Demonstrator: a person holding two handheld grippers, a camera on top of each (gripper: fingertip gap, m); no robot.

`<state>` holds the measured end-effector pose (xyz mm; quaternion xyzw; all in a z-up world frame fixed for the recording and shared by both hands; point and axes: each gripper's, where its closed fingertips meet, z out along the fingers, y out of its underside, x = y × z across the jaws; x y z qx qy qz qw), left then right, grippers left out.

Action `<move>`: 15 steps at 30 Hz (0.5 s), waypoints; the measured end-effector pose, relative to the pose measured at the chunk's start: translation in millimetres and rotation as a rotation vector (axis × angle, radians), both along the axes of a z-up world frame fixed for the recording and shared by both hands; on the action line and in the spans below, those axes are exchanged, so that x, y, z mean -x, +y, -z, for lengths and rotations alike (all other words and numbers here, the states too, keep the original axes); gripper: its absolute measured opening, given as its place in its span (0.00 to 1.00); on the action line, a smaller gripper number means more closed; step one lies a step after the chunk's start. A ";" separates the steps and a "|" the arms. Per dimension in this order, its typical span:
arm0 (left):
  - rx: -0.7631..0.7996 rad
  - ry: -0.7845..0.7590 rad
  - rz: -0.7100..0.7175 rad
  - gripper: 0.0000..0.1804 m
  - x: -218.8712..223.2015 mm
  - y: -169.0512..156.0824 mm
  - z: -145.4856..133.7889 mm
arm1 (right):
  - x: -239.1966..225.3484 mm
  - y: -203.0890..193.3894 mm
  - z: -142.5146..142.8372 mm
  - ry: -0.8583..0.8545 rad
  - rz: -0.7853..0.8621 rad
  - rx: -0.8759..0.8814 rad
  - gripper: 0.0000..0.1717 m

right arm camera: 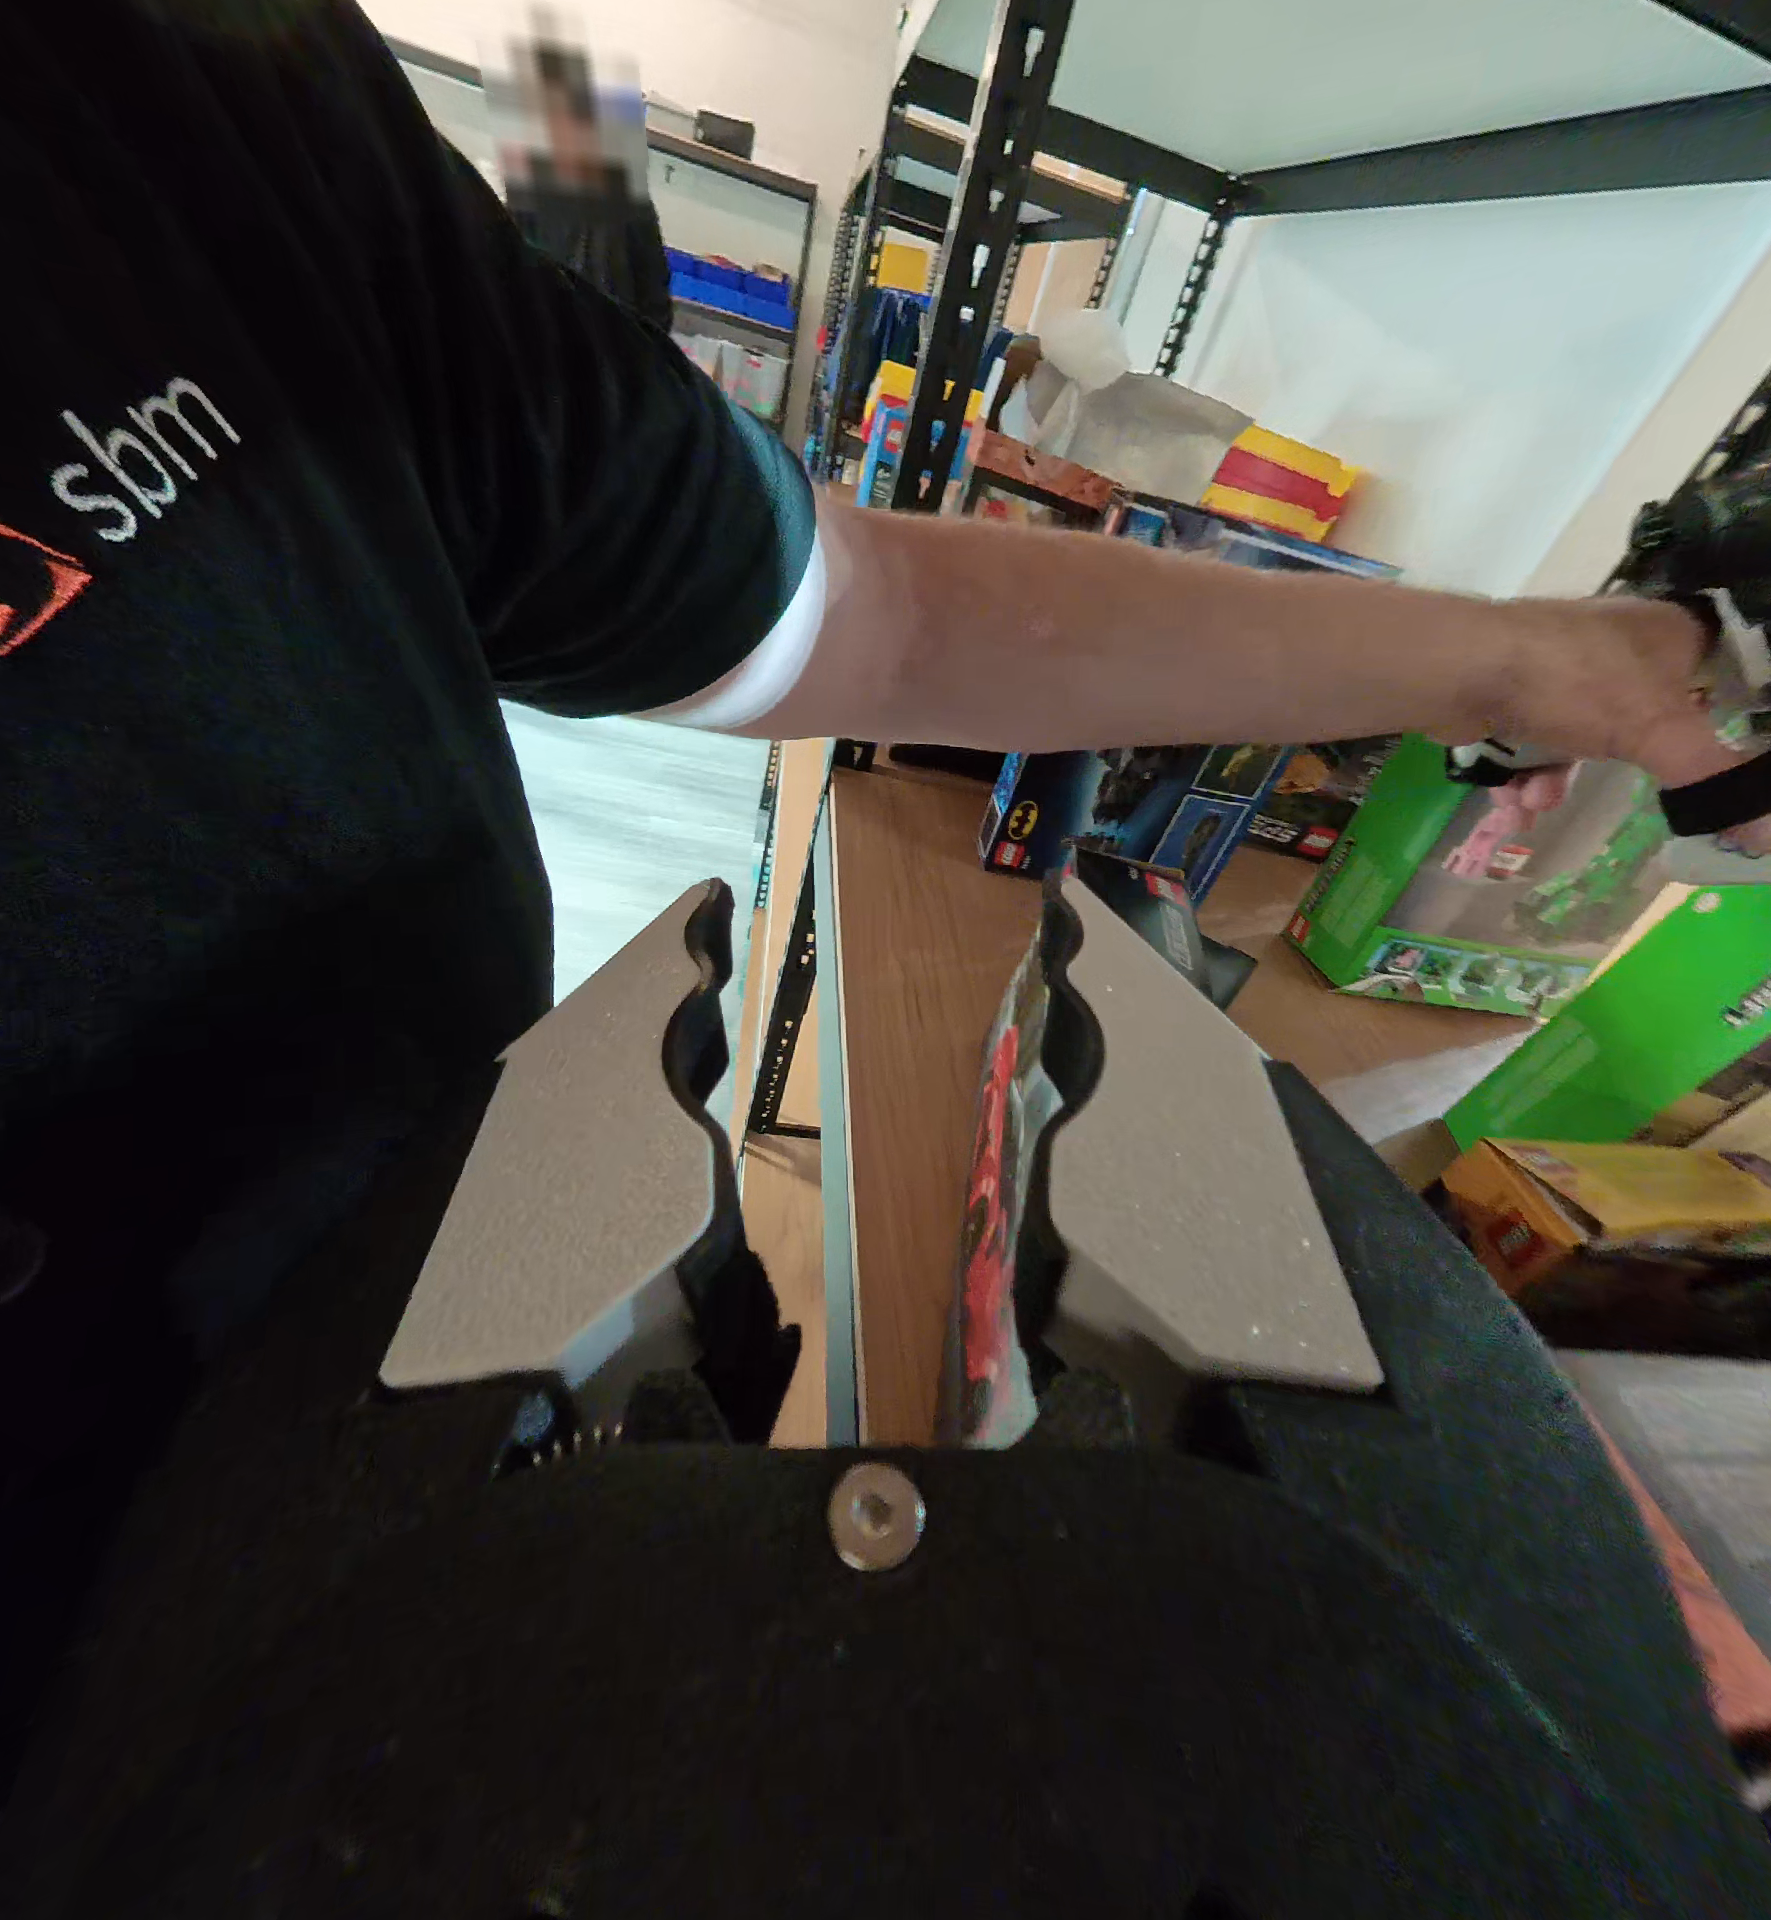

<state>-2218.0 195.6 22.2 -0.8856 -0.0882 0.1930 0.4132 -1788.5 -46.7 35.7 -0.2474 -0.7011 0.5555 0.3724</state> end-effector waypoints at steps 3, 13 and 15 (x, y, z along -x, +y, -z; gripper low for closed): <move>-0.056 -0.127 0.028 0.87 -1.4 15.5 19.7 | -5.3 9.8 -3.1 0.011 0.025 0.014 0.33; -0.192 -0.145 0.129 0.65 -10.6 36.7 16.9 | -3.9 20.6 1.7 0.006 0.013 0.001 0.33; -0.193 -0.151 0.130 0.64 -9.8 35.1 16.7 | -3.5 21.4 2.1 0.008 0.002 0.002 0.32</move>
